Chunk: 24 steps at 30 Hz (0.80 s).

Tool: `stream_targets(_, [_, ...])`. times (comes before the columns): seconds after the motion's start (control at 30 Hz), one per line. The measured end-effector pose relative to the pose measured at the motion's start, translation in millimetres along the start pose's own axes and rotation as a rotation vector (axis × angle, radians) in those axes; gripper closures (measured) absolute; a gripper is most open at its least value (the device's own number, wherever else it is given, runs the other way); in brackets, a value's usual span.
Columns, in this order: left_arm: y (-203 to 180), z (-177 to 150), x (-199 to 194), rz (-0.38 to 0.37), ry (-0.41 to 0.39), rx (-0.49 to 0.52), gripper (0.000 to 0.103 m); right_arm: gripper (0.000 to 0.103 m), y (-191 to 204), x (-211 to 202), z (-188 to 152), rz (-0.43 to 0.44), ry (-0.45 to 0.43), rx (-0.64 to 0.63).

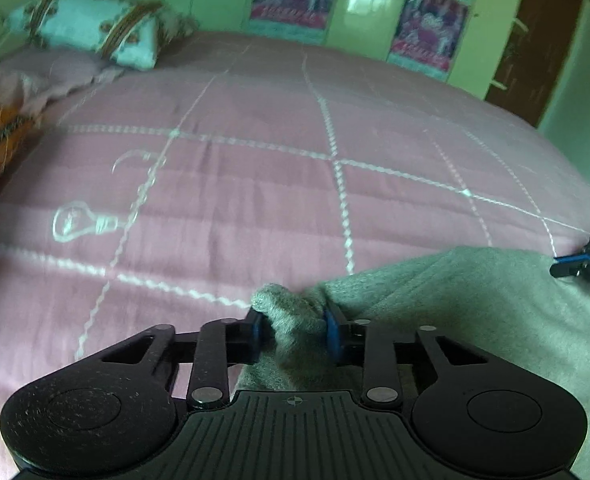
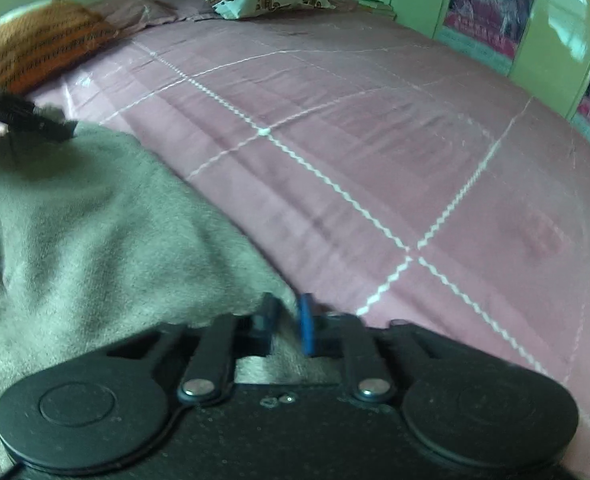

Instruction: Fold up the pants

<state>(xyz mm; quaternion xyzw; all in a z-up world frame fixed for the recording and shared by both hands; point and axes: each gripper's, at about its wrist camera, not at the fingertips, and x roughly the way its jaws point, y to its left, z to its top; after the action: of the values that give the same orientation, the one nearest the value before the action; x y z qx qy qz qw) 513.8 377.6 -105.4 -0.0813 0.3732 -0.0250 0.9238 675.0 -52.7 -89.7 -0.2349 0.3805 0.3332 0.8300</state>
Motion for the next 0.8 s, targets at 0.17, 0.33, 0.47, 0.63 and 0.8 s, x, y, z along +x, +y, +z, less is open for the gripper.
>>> stream_targets(0.17, [1.5, -0.6, -42.8, -0.06, -0.136, 0.02, 0.075, 0.103, 7.9, -58.6, -0.1, -0.005, -0.116, 0.006])
stream_targets(0.33, [-0.5, -14.2, -121.6, -0.186, -0.333, 0.089, 0.075, 0.103, 54.3, -149.8, -23.9, -0.072, -0.224, -0.163])
stream_targets(0.47, [-15.9, -49.7, -181.9, -0.195, -0.398, 0.203, 0.074, 0.103, 104.4, -211.7, -64.9, -0.111, -0.281, -0.265])
stream_targets(0.63, [-13.0, -128.6, -240.4, -0.152, -0.371, 0.143, 0.047, 0.093, 203.3, -252.3, -157.0, -0.187, -0.29, -0.46])
stream_targets(0.8, [-7.3, -212.0, -275.1, -0.006, -0.248, -0.12, 0.047, 0.086, 238.5, -270.3, -218.0, -0.145, -0.24, -0.237])
